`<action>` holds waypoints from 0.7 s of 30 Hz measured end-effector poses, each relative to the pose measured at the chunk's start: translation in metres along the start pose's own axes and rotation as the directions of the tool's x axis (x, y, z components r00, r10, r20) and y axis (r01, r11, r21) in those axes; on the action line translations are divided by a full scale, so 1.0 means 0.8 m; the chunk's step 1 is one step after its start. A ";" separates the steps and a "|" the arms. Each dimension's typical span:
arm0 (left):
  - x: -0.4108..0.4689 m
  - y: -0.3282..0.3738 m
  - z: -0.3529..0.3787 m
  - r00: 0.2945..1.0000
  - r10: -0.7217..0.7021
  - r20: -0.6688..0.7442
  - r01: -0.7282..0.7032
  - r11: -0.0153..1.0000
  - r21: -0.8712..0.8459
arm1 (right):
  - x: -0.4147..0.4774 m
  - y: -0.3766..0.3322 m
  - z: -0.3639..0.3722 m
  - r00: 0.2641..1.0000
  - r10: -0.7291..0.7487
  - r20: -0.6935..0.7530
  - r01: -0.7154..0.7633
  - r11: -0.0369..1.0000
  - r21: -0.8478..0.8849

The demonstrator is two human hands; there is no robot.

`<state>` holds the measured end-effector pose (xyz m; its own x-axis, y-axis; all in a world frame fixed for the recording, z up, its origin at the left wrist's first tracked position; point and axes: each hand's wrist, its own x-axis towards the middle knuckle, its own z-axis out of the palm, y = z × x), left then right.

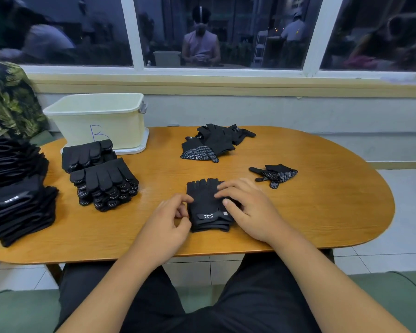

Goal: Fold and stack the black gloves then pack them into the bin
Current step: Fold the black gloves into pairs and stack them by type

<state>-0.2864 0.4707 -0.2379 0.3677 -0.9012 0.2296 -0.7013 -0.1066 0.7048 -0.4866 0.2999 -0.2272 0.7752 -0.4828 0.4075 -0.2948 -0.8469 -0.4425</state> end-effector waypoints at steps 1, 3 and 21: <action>-0.004 0.001 -0.001 1.000 0.004 0.030 -0.004 1.000 0.014 | -0.005 -0.001 -0.002 1.000 -0.026 -0.014 0.026 0.999 0.019; -0.009 0.002 -0.002 0.998 0.015 0.068 -0.017 0.999 0.040 | -0.012 -0.007 -0.004 0.998 -0.056 0.030 0.055 0.998 0.021; -0.003 -0.001 0.003 0.995 0.098 0.037 -0.101 0.991 0.088 | -0.020 -0.009 -0.005 0.997 -0.070 0.018 0.067 0.991 0.112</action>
<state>-0.2882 0.4723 -0.2407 0.2743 -0.9222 0.2725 -0.7856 -0.0515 0.6166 -0.4991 0.3129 -0.2277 0.8041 -0.4182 0.4227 -0.1774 -0.8472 -0.5007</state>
